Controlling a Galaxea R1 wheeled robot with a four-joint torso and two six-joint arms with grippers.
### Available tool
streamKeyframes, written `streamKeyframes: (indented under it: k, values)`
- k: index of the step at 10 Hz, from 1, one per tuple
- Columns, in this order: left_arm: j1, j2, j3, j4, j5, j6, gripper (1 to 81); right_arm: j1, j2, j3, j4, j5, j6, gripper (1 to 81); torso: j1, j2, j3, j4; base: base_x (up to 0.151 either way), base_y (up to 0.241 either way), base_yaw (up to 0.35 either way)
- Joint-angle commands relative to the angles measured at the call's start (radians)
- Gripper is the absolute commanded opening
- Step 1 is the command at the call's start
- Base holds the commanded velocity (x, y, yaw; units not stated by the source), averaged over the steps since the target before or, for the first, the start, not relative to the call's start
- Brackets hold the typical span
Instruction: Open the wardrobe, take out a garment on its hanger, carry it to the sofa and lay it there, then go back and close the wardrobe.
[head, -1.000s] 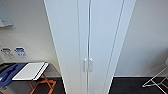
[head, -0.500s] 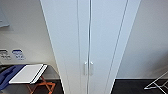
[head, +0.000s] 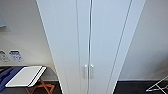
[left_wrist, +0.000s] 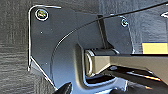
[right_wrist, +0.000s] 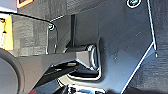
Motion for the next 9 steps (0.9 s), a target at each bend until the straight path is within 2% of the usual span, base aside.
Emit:
streamKeyframes:
  k: [1,5,9]
  values:
    - [-0.024,-0.016,0.015,0.008,0.056,0.005,81.1,0.027,-0.023,0.015,-0.008,-0.059,-0.001,81.1,0.0,0.0,0.0,0.0,0.078,0.0,0.0]
    - [-0.027,-0.043,0.053,0.008,0.056,0.004,81.1,0.055,-0.058,0.069,0.0,-0.059,-0.001,81.1,0.001,0.0,0.0,0.0,0.016,0.0,0.0]
    - [-0.09,-0.252,0.306,0.005,0.052,-0.007,81.1,0.173,-0.262,0.372,-0.002,-0.062,0.002,81.1,0.0,0.0,0.0,0.0,0.0,0.0,0.0]
